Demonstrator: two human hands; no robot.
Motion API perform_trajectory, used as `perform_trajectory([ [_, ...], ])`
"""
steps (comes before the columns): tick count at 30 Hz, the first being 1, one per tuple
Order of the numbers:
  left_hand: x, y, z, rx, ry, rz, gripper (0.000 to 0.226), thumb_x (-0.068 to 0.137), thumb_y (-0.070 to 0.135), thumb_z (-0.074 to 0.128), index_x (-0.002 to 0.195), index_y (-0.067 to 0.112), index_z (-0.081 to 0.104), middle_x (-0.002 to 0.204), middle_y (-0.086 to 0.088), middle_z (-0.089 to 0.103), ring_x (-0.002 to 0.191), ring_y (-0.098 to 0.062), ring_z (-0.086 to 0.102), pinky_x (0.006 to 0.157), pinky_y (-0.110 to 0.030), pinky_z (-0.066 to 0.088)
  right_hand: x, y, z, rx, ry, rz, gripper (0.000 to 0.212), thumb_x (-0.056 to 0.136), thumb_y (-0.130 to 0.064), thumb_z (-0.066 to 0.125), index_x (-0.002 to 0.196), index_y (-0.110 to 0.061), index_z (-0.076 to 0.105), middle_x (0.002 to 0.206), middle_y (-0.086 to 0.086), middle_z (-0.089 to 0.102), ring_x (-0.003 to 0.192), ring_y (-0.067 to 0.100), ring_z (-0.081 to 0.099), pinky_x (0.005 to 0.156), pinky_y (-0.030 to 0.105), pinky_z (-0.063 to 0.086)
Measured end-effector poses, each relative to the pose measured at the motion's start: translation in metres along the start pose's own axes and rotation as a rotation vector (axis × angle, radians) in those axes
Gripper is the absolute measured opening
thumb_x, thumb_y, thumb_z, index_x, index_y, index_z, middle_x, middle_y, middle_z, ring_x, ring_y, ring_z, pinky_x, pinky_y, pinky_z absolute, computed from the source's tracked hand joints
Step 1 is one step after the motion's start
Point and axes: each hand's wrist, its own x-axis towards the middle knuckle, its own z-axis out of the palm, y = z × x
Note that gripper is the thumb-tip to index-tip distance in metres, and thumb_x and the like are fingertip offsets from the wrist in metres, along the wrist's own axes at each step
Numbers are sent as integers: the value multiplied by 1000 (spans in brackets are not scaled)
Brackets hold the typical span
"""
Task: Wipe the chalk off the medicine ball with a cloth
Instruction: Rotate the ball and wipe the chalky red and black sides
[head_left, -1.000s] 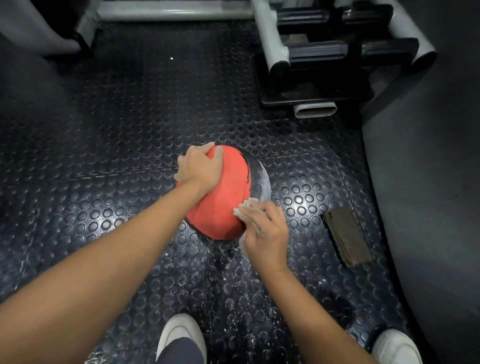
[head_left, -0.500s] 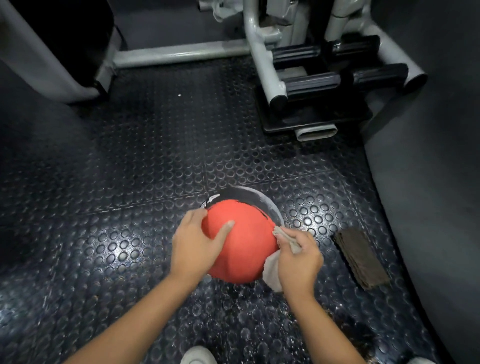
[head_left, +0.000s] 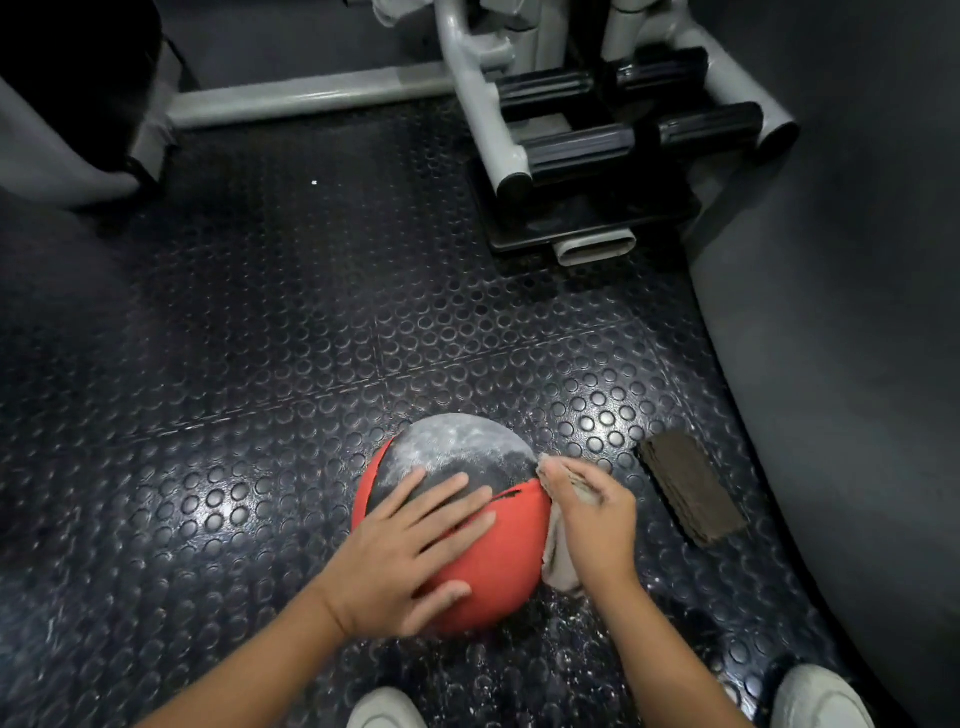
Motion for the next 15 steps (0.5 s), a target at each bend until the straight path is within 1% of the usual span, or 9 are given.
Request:
perform_trajectory([
  [2,0,10,6,52,12,12,61,93,46,52,144,13,45,153,-4,39,144,-25,32,117,-53,24,7,-6,-4,-28,-70,-20,9,83,-14,74,86,-22,76,82,-11,75,81,-1,69,72,11,49],
  [5,3,18,10,98,41,-12,61,93,45,50,144,12,44,152,-6,40,143,-26,34,116,-51,26,15,-12,-7,-99,-139,-61,10,82,-16,75,82,-26,75,80,-14,74,81,-2,68,72,9,48],
  [8,3,14,9,122,33,-29,61,95,45,45,145,10,41,153,-7,39,144,-26,32,117,-47,25,9,-17,-2,-167,-145,-140,12,80,-17,76,82,-29,76,87,-11,73,86,-2,66,81,13,48],
  [10,1,11,7,135,26,-33,59,96,44,41,144,10,44,153,-8,39,144,-26,32,117,-46,26,2,-20,3,-201,-149,-209,13,79,-15,77,81,-28,76,90,-7,70,87,-2,64,84,12,47],
  [12,1,10,6,142,22,-38,59,96,44,41,142,9,46,152,-8,39,143,-27,33,116,-45,27,7,-24,9,-235,-163,-198,13,81,-16,76,79,-29,75,89,-4,69,84,-2,63,83,11,46],
  [14,5,11,6,141,15,-45,59,95,44,44,142,8,47,152,-8,40,143,-27,33,115,-46,29,28,-28,15,-313,-182,-147,13,84,-17,73,78,-29,73,83,0,71,76,0,64,78,9,46],
  [15,6,12,6,139,13,-47,59,94,43,45,142,8,46,152,-8,40,143,-27,33,115,-46,30,40,-30,18,-350,-199,-114,12,85,-17,71,79,-26,74,79,0,72,72,2,65,78,13,50],
])
